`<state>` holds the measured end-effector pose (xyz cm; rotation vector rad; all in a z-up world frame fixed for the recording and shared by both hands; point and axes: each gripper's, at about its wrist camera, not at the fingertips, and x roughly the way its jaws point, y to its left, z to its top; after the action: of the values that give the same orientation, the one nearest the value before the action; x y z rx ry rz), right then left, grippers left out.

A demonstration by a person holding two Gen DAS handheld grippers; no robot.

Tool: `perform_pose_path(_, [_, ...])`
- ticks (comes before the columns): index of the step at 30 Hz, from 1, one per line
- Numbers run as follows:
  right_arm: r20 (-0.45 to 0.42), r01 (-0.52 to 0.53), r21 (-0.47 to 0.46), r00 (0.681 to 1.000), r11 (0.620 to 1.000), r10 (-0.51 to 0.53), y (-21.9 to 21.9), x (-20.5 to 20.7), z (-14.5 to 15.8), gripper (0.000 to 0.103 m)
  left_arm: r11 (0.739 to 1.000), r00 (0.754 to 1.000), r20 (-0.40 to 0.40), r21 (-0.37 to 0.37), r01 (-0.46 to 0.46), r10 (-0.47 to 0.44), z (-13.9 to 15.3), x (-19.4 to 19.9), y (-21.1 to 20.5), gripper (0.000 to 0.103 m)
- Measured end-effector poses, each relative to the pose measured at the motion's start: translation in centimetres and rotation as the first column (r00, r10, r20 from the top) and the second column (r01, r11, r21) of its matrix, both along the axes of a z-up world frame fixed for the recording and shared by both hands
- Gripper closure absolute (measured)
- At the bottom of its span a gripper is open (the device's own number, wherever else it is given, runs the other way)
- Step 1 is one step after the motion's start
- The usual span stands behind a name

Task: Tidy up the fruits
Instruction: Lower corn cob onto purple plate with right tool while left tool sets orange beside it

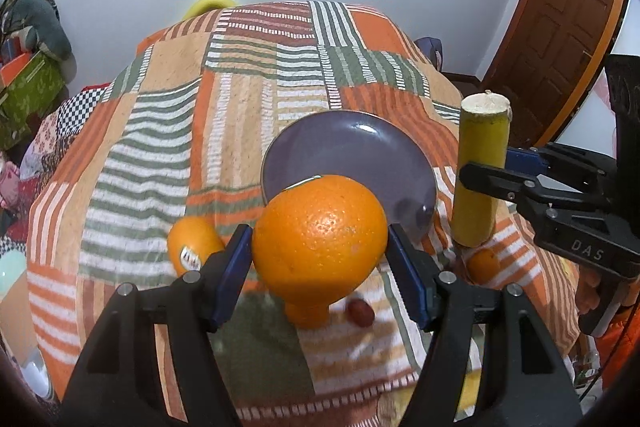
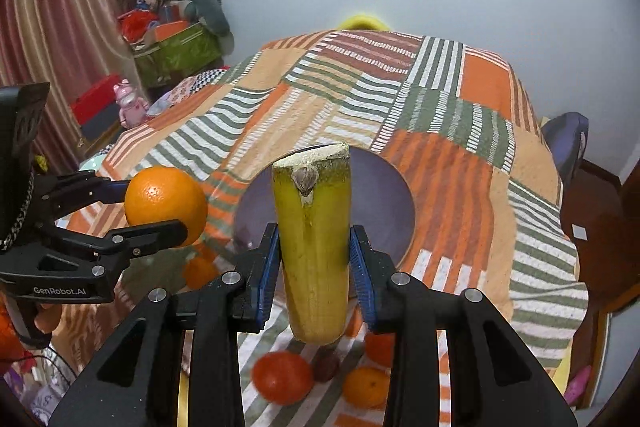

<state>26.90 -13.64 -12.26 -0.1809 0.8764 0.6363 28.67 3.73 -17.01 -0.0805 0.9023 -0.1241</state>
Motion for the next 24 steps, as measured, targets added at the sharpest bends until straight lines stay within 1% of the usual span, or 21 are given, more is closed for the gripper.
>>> perform_pose_path(5, [-0.021, -0.009, -0.016, 1.000, 1.000, 0.008, 0.6, 1.4, -1.1, 0.072, 1.000, 1.000, -0.024, 0.009, 0.010, -0.010, -0.9, 2.4, -0.4, 0.036])
perform_pose_path(10, [-0.079, -0.026, -0.022, 0.997, 0.999, 0.024, 1.7, 3.2, -2.8, 0.072, 1.000, 0.997, -0.068, 0.012, 0.029, -0.028, -2.5, 4.8, -0.6, 0.036])
perform_pose_path(17, [-0.114, -0.026, -0.048, 0.993, 0.998, 0.021, 3.3, 5.4, -4.6, 0.072, 0.998, 0.994, -0.111, 0.053, 0.032, -0.026, -4.4, 7.1, -0.3, 0.037])
perform_pose_path(24, [-0.140, -0.012, -0.057, 0.990, 0.998, 0.004, 3.8, 7.0, -5.4, 0.072, 0.999, 0.990, -0.139, 0.035, 0.030, -0.025, -5.5, 8.8, 0.6, 0.036])
